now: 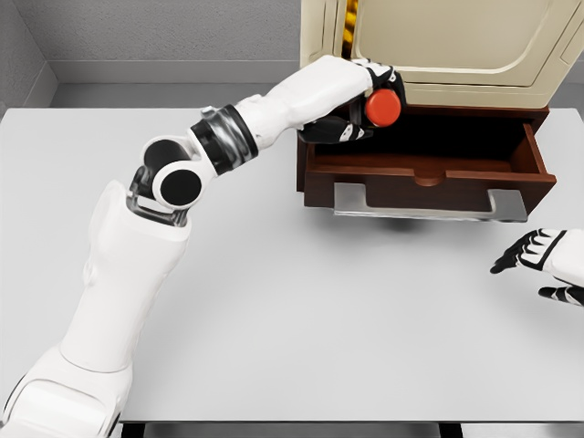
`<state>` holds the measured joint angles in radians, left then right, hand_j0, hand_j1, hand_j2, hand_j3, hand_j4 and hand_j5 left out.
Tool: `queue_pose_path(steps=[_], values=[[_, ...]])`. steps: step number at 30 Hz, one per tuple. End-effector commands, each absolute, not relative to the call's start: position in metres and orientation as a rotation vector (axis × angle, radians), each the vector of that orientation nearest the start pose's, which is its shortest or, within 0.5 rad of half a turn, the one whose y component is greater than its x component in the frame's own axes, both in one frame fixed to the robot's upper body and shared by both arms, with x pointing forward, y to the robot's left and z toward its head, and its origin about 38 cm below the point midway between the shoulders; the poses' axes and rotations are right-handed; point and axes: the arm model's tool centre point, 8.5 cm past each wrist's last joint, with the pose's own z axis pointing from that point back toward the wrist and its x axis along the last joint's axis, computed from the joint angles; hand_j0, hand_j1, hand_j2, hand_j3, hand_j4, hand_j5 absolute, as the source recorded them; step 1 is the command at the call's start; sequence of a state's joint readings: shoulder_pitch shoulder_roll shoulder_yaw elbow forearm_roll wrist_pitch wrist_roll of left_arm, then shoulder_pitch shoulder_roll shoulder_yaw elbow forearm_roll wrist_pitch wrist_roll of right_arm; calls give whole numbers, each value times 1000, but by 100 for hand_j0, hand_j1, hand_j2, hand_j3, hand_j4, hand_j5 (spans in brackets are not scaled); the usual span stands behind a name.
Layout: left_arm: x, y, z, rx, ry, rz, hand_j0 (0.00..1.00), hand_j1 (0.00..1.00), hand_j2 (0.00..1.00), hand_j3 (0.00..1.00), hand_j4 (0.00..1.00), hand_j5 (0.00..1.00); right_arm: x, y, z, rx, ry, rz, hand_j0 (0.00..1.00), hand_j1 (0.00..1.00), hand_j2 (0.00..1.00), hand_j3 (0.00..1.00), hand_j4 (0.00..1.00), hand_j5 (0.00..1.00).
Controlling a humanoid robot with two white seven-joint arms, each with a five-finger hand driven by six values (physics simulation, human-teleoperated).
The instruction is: Put the switch into the drawer with left arm, and close the drawer with right arm
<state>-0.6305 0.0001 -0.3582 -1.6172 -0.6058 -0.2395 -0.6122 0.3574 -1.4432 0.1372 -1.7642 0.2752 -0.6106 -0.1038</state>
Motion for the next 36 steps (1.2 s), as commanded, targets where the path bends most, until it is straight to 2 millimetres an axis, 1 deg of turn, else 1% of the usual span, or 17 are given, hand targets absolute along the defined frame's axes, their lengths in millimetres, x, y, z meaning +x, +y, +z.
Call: queue_pose_path(steps=[1,4,5,6,9,12,13,15,16,17,24,31,34,36], values=[[436,50,300,269,-2003,-1602,35,35,35,35,35,35,284,-418,214,-391,-1422,1915,76,76,76,76,76,76],[436,49,299,307,-1991,-1621,35,35,35,35,35,35,283,-418,214,-383,-1427,1899,75,75,75,75,75,75],[436,47,299,307,-1989,-1632,35,35,35,35,35,35,283,-418,214,-383,-1427,1899,75,75,75,75,75,75],[435,43,303,313,-1997,-1646,36,36,36,36,36,36,283,-418,214,-383,-1427,1899,75,75,75,75,75,75],[436,42,302,350,-1979,-1669,38,38,38,38,38,38,283,-418,214,-381,-1427,1897,75,75,75,75,75,75],[435,41,301,350,-1979,-1674,59,59,59,59,59,59,283,-417,215,-382,-1429,1898,75,75,75,75,75,75],[435,41,301,350,-1980,-1675,60,60,60,60,60,60,283,-418,214,-381,-1427,1897,75,75,75,75,75,75],[435,41,301,349,-1978,-1675,70,70,70,70,70,70,283,-417,214,-380,-1428,1897,75,75,75,75,75,75],[435,40,300,348,-1978,-1677,73,73,73,73,73,73,283,-417,214,-380,-1427,1899,75,75,75,75,75,75],[435,40,300,347,-1977,-1677,77,77,77,77,77,77,283,-417,214,-379,-1427,1897,75,75,75,75,75,75],[434,39,300,346,-1978,-1680,80,80,80,80,80,80,283,-417,214,-377,-1426,1897,75,75,75,75,75,75],[434,39,300,347,-1978,-1680,80,80,80,80,80,80,283,-417,213,-377,-1427,1895,75,75,75,75,75,75],[431,39,300,344,-1986,-1680,80,80,80,80,80,80,282,-417,213,-374,-1428,1890,74,74,74,74,74,74],[423,39,305,341,-2020,-1674,80,80,80,80,80,80,282,-418,213,-372,-1426,1890,74,74,74,74,74,74]])
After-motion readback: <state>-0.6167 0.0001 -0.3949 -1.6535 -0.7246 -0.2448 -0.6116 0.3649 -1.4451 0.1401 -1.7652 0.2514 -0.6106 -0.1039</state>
